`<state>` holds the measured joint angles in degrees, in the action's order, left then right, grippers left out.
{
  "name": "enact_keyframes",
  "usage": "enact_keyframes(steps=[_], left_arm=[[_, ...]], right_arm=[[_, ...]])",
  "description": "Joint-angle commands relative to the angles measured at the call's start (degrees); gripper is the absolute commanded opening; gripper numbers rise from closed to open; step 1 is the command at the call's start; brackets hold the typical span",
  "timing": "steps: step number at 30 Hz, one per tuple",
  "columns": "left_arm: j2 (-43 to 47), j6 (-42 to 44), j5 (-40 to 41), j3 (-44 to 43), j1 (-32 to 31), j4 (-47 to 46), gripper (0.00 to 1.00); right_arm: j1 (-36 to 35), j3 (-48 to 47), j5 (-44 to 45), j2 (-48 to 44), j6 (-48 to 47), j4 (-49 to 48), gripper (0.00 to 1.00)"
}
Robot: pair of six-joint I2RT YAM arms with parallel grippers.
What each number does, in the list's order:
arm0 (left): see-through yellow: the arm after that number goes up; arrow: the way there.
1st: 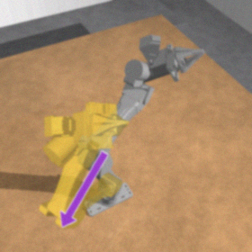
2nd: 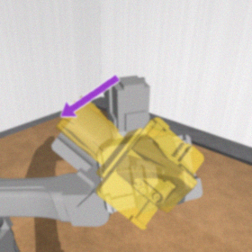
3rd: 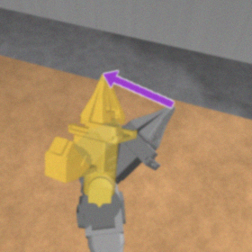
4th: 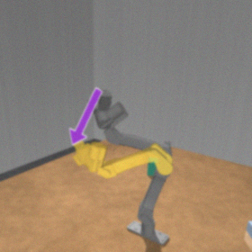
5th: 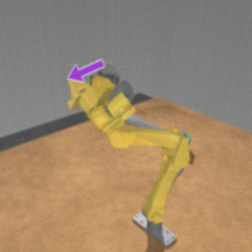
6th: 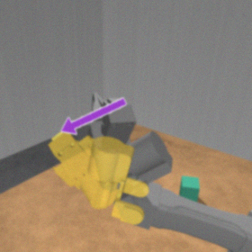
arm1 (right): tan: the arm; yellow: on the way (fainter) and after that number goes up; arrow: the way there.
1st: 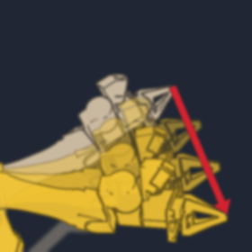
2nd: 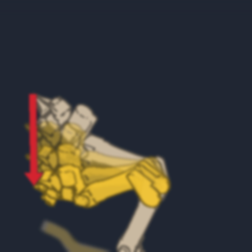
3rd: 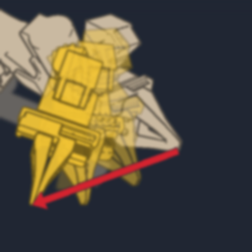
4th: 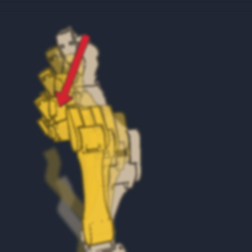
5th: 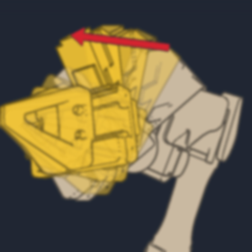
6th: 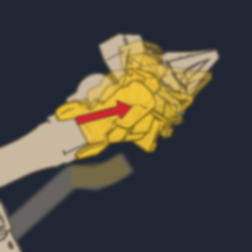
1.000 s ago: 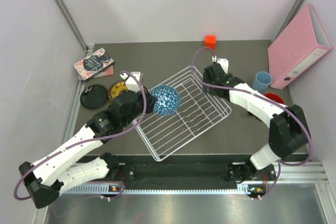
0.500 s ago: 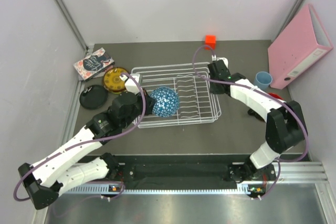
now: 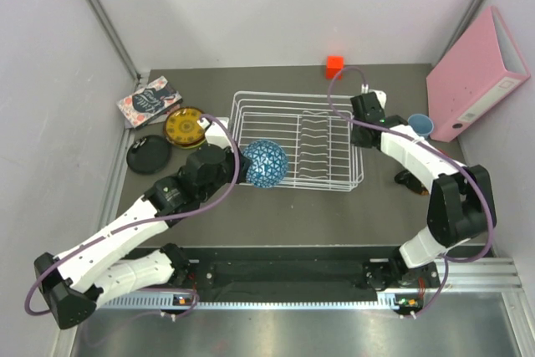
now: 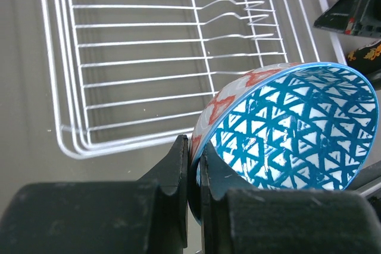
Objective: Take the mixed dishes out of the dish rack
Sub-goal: Adjust the dish rack at the center of the board.
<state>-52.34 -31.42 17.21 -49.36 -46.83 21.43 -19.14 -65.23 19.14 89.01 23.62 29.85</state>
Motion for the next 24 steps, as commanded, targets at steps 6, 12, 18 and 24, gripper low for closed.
enact_keyframes(steps=[6, 12, 18, 24], left_arm=[[-0.8, -1.1, 2.7, -1.6, 0.2, -2.5, 0.0], [1.1, -1.7, 4.2, -0.1, 0.2, -0.9, 0.0], [2.1, -2.1, 5.3, 0.7, 0.2, -0.2, 0.0], [1.6, -1.4, 7.3, -1.1, 0.2, 2.0, 0.0]], right_arm=[[8.2, -5.9, 0.2, 2.9, 4.3, -4.3, 0.0], [8.1, -7.8, -2.4, 5.5, 3.5, -5.1, 0.25], [7.7, -6.7, -4.3, 3.3, 2.8, -5.9, 0.74], [6.5, -6.6, -5.6, -3.2, 4.8, -5.4, 1.0]])
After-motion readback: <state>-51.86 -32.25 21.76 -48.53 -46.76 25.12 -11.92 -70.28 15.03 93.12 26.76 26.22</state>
